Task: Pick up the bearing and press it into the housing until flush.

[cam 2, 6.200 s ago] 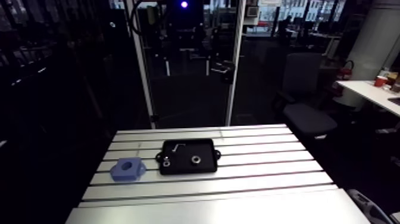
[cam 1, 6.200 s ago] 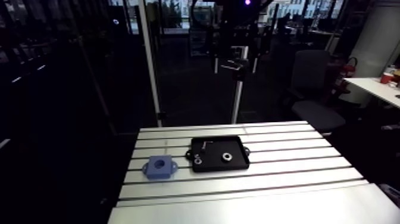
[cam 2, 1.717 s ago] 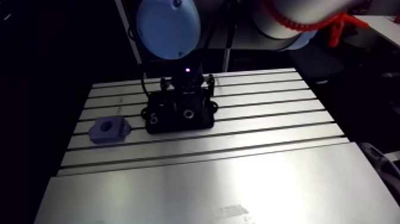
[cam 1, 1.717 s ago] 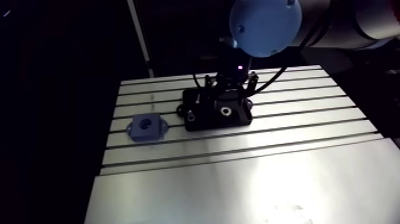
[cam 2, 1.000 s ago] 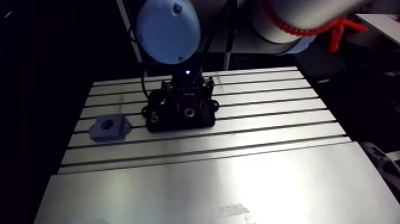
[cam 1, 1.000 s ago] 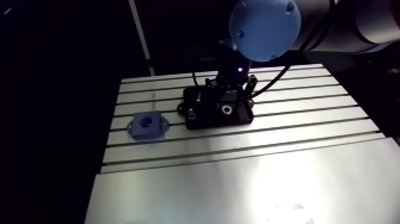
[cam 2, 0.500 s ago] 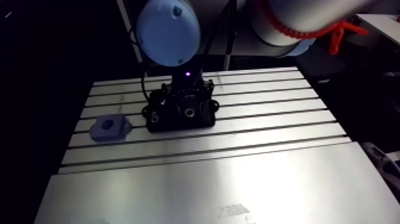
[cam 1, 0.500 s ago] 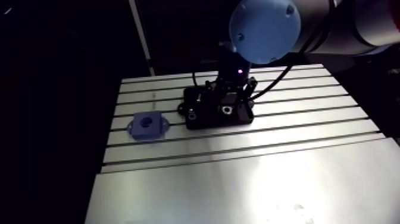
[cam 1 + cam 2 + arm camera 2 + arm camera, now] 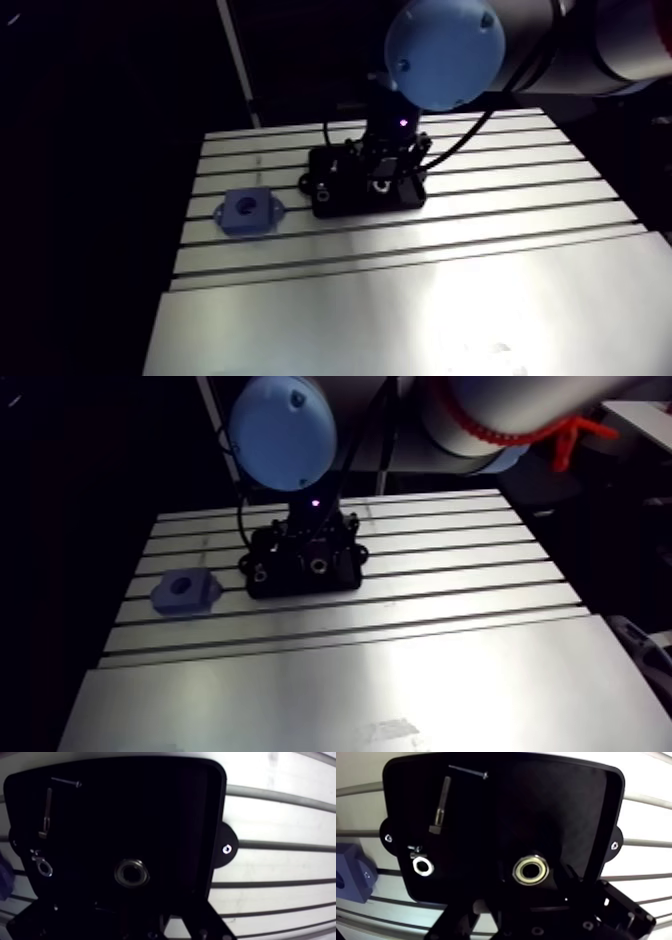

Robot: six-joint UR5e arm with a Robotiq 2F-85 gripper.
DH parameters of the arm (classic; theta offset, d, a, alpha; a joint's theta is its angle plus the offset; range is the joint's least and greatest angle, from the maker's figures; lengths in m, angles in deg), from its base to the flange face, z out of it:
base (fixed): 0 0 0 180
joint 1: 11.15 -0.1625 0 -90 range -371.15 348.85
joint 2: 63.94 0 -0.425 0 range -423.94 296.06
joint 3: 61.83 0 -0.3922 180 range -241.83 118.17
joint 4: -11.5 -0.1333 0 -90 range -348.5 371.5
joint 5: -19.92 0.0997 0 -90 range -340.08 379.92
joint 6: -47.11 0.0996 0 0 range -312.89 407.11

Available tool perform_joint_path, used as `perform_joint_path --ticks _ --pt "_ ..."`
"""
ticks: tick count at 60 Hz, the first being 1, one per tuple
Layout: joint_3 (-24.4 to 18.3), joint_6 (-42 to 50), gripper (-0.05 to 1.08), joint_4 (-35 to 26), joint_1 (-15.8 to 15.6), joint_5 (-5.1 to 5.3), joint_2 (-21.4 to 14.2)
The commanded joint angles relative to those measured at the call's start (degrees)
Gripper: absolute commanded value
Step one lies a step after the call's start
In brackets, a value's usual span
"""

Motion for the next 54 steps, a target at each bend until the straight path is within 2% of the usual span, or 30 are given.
perform_joint_path --ticks 1,8,54 --pt "-0.11 -0.07 0.45 0.00 0.00 0.00 -0.01" --pt "-0.12 -0.08 0.49 0.09 -0.09 -0.76 -0.01" --pt "-0.12 -0.08 0.60 0.09 -0.53 -0.79 -0.10"
